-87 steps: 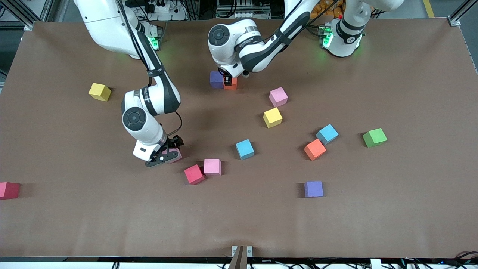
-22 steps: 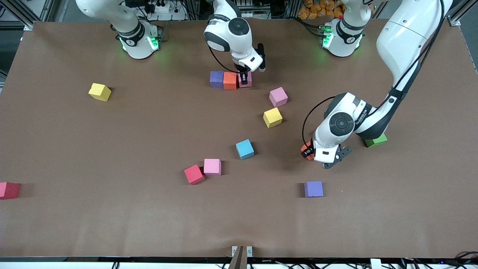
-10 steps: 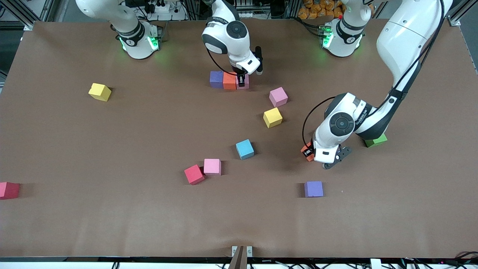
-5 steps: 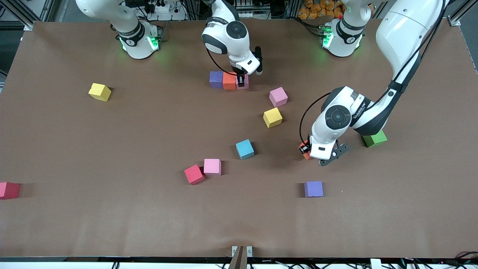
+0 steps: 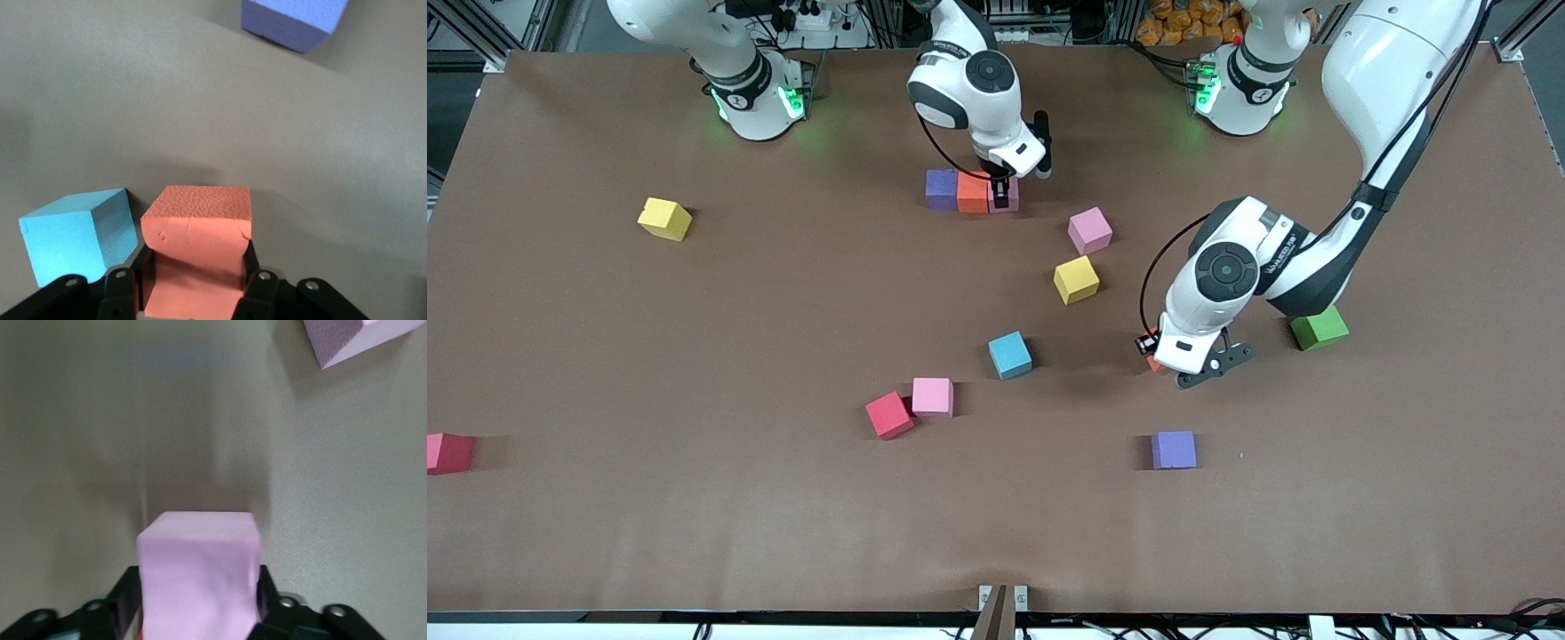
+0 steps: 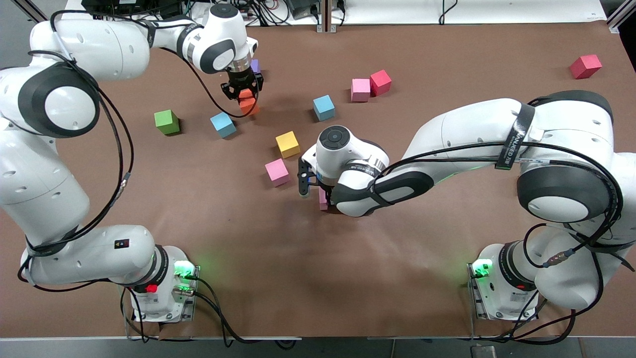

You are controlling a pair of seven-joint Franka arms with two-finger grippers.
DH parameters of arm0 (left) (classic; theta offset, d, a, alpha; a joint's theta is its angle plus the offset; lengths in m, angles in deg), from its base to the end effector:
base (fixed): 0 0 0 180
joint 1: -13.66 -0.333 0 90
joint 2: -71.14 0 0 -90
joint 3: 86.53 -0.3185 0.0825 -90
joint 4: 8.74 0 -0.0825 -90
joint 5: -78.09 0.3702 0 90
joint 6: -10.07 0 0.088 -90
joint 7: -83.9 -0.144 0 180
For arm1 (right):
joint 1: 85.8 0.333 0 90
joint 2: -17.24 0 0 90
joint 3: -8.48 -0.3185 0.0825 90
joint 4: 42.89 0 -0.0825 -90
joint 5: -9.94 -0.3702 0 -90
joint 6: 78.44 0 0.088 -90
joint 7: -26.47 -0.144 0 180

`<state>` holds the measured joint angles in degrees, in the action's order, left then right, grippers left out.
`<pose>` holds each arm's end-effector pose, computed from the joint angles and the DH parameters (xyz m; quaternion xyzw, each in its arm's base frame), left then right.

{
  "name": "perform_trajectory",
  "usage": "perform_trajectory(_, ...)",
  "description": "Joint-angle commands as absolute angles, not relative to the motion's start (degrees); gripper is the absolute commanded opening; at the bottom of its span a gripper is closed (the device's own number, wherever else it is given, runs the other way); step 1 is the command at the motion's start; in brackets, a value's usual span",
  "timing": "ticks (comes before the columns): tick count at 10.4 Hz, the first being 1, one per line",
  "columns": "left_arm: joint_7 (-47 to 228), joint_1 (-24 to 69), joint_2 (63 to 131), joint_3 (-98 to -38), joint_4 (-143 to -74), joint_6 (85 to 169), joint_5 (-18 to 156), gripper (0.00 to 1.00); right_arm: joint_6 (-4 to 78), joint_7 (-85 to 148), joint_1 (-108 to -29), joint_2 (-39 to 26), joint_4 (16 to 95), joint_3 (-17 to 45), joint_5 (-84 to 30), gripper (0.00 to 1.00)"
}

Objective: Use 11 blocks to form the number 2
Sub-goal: 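Lift the orange block with the left gripper while the right gripper releases pink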

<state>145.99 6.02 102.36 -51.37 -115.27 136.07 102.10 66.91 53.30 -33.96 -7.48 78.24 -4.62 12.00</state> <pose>0.5649 -0.2473 0.2372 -0.9798 -0.1959 0.0203 0.0343 0.2410 0.5194 0.1893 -0.6923 -0.7206 0.0106 0.0357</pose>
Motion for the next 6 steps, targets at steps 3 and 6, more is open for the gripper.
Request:
perform_trajectory(3, 144.3, 5.4, 101.1, -49.4, -115.9, 135.1, 103.1, 0.00, 65.5, 52.0, -34.9, -7.1, 76.2, -4.9, 12.4, 1.00)
perform_trajectory(6, 144.3, 5.4, 101.1, -48.7, -116.1, 135.1, 103.1, 0.00, 52.1, 52.3, -36.0, -4.8, 69.3, -5.0, 9.7, 1.00)
